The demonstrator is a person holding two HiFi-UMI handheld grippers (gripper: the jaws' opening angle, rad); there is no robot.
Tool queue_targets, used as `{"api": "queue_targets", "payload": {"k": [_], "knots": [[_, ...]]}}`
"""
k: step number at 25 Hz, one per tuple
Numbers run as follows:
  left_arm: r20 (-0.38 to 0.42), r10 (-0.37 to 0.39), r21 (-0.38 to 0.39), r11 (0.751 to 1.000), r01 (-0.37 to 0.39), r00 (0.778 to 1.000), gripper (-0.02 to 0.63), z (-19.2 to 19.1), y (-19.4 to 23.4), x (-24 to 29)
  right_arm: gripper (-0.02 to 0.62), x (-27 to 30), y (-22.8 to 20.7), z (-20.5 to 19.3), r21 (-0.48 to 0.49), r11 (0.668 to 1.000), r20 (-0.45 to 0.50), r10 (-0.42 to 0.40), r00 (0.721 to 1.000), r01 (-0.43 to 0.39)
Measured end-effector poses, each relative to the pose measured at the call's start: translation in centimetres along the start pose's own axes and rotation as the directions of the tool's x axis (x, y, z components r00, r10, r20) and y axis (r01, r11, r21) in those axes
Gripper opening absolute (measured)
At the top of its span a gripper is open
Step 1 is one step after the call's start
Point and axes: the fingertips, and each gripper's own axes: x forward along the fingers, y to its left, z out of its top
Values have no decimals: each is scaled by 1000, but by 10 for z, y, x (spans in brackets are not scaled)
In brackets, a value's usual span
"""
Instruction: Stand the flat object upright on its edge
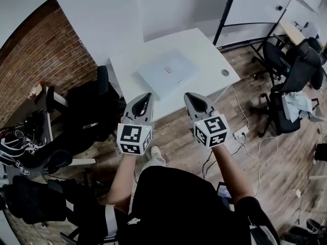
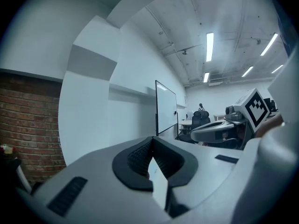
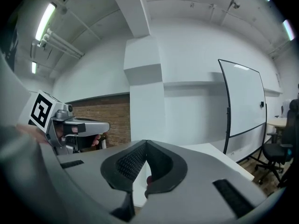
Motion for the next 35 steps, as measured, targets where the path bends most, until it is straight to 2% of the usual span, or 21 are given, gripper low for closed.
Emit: {"api": "queue_targets", "payload": {"k": [8,13,22,27,35], "knots": [[40,-58,-58,996,61,997,11,7,70,41,40,81,-7,13,-16,999,-43,-31,999,30],[8,-111,-70,991,112,994,11,-3,99,68,40,114,-16,14,-9,997,-65,-75,995,75],[-51,-189,-73,980,185,981,11,-29,112,106,40,145,-34,-13,25,991,-134,-128,983,132],[-76,-197,-71,979,192,977,11,-43,114,123,40,154,-50,-27,48,988,-159,-137,978,146],[-161,-207,-75,977,197,965,11,-80,112,167,40,176,-92,-55,86,986,-201,-125,971,145]]}}
